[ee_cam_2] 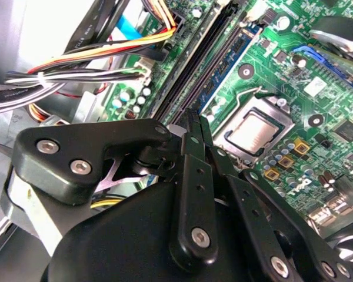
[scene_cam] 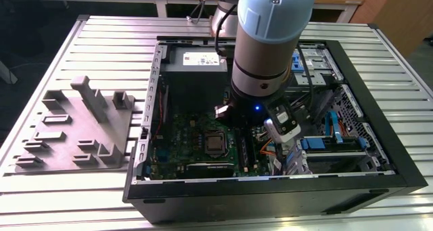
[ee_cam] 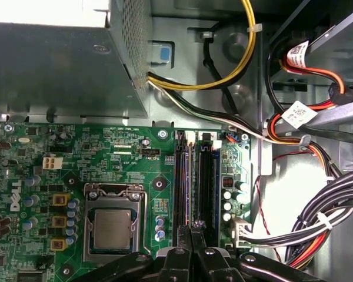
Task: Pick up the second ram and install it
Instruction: 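Insert the second ram into the second slot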
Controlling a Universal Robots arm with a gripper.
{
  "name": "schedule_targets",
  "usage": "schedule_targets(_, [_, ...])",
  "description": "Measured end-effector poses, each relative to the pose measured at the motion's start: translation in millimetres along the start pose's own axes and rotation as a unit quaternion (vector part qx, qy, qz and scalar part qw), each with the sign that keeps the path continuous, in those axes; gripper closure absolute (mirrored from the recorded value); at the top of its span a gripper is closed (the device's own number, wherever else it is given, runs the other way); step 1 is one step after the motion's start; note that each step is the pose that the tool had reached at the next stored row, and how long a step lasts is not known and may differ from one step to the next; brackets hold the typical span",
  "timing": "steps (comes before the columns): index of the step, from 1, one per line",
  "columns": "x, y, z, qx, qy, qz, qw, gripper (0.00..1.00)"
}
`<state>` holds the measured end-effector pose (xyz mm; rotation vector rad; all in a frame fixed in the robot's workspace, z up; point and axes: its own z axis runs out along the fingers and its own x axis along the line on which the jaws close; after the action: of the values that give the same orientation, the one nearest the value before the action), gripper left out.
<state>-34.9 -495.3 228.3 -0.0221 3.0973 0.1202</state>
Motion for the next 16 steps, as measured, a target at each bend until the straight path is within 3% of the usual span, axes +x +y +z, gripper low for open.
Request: schedule_targets(16, [0.9, -0.1, 1.5, 0.0, 0.0, 0.0, 1.0, 0.89])
